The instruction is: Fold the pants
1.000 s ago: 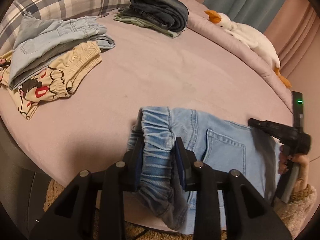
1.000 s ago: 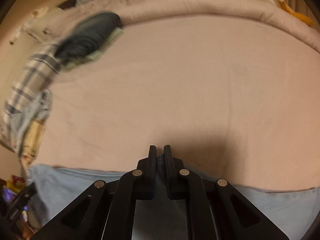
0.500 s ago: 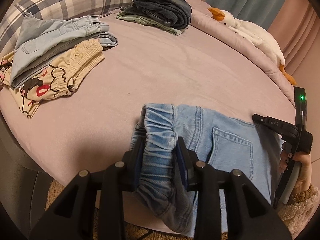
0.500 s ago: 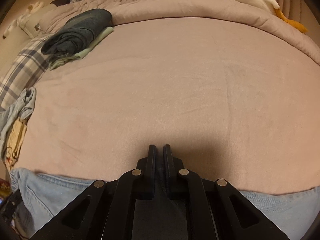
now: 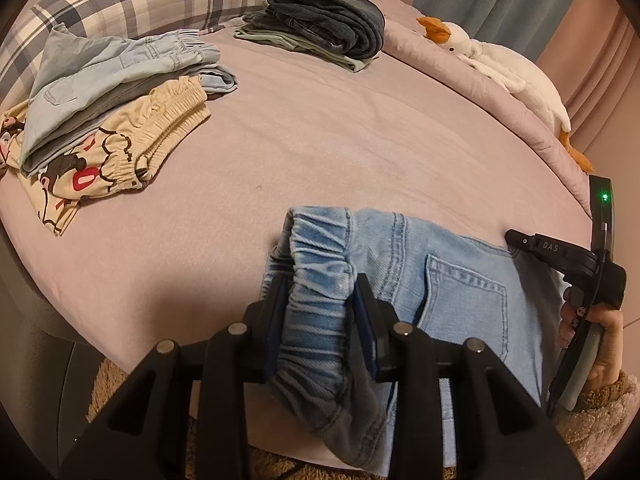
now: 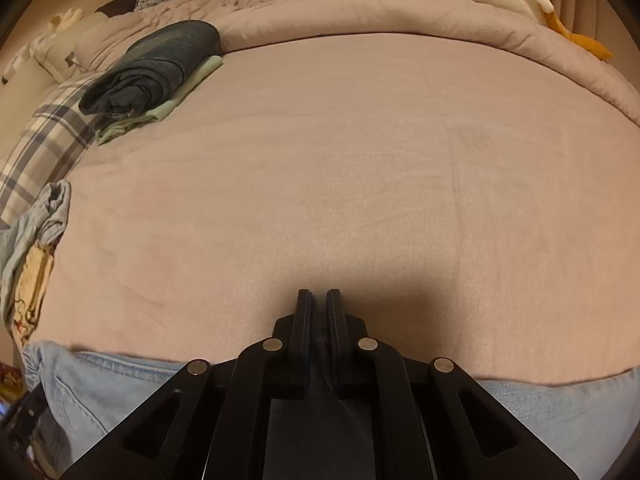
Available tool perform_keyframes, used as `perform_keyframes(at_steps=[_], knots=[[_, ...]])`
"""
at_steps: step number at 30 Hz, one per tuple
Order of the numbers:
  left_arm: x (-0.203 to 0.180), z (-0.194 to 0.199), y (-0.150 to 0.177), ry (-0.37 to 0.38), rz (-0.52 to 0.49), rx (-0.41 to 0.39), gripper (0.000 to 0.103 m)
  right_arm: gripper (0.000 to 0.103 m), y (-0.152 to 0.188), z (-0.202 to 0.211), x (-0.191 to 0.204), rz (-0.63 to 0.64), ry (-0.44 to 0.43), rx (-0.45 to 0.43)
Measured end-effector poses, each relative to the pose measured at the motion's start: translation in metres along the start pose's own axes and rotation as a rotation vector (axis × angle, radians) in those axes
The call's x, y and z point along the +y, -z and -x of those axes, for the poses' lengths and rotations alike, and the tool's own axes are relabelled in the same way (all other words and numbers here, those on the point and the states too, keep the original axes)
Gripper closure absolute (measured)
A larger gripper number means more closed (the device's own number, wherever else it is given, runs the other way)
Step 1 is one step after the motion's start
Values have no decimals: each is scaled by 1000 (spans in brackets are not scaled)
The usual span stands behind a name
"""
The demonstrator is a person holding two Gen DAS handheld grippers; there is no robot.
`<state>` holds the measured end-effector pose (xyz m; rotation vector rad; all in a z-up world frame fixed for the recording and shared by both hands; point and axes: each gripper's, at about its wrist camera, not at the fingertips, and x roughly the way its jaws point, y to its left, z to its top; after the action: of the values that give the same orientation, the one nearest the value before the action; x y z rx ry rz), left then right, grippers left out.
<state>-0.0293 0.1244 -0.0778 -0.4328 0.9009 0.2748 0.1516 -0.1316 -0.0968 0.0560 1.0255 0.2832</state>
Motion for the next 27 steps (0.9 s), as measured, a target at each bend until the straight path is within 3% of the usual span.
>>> perform_keyframes(at_steps=[15,20,22,24,25,27], knots=[[7,0,-1,20,43,10,64,95,-1,0,3,1,34,-11],[14,7,-2,56,105,27,61,95,-6,5,-7,-49,-7,15],[12,17,-4,54,104,20,59,81,-5,15,-10,-56,17,1],[7,28,-5,57,90,-9,49,43,-1,35,-15,-62,60,-55],[2,35,-7,56,80,-31,33,38,1,50,-20,-70,74,-102],[-8,45,-9,48,61,-74,11,36,7,76,-33,-106,76,-163]])
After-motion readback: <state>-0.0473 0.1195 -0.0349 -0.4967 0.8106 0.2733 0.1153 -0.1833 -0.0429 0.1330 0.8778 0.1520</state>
